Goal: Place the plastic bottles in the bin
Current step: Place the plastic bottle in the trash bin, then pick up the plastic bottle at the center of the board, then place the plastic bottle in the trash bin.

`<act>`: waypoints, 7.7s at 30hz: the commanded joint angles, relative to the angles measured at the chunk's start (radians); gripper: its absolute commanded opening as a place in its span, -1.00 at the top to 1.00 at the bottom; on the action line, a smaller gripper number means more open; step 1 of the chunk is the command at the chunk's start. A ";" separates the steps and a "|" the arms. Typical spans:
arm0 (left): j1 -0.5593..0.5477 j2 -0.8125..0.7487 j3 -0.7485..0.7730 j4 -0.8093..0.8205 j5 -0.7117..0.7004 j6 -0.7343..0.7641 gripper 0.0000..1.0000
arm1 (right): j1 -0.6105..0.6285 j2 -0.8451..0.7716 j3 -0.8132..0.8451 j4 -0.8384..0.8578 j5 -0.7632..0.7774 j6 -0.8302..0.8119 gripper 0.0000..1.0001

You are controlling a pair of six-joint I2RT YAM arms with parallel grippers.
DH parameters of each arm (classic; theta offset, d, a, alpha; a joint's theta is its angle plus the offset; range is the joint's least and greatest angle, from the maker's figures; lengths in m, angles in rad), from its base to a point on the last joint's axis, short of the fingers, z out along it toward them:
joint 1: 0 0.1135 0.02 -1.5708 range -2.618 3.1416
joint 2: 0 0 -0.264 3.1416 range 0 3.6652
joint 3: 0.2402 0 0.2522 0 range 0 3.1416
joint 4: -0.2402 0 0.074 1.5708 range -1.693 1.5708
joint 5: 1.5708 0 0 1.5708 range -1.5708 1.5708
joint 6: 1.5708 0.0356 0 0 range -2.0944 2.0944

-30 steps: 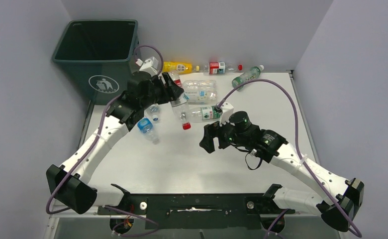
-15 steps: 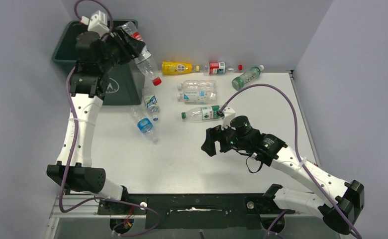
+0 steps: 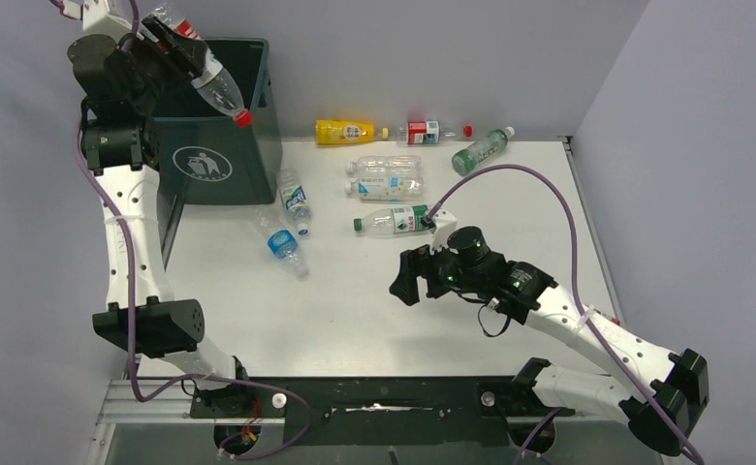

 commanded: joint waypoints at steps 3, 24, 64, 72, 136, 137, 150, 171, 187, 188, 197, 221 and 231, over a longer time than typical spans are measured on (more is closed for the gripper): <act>0.050 0.061 0.072 0.109 -0.011 0.067 -0.15 | -0.003 0.019 0.005 0.061 -0.015 0.002 -0.88; 0.082 0.317 0.271 0.165 -0.078 0.077 -0.14 | 0.002 0.027 -0.018 0.078 0.007 0.037 -0.88; -0.443 -0.245 -0.685 0.171 0.041 0.003 -0.73 | -0.551 -0.047 0.065 -0.531 0.697 0.631 -0.96; -0.518 -0.279 -0.804 0.218 0.057 -0.016 -0.74 | -0.695 0.096 0.142 -0.762 0.814 0.911 -0.96; -0.730 -0.105 -0.837 0.243 0.101 -0.030 -0.75 | -1.272 0.138 -0.249 0.073 0.378 0.251 -0.16; -0.735 -0.108 -0.844 0.256 0.109 -0.035 -0.75 | -1.244 0.122 -0.248 0.080 0.375 0.237 -0.16; -0.813 -0.122 -0.928 0.409 0.158 -0.079 -0.76 | -1.004 0.060 -0.170 0.105 0.132 0.102 -0.11; -0.864 -0.085 -0.967 0.569 0.188 -0.159 -0.76 | -0.571 0.105 -0.052 0.273 0.019 0.356 -0.15; -0.899 -0.051 -0.997 0.619 0.194 -0.162 -0.77 | -0.407 0.206 0.038 0.407 -0.026 0.411 -0.15; -0.899 -0.053 -1.003 0.623 0.194 -0.161 -0.77 | -0.403 0.207 0.038 0.420 -0.038 0.408 -0.15; -0.904 -0.050 -1.012 0.641 0.196 -0.152 -0.77 | -0.373 0.246 0.060 0.486 -0.143 0.400 -0.15; -0.918 -0.060 -0.953 0.542 0.131 -0.084 -0.10 | -0.332 0.297 0.082 0.487 -0.189 0.384 -0.56; -0.884 -0.088 -0.926 0.460 0.091 -0.032 -0.04 | -0.371 0.241 0.115 0.363 -0.148 0.338 -0.96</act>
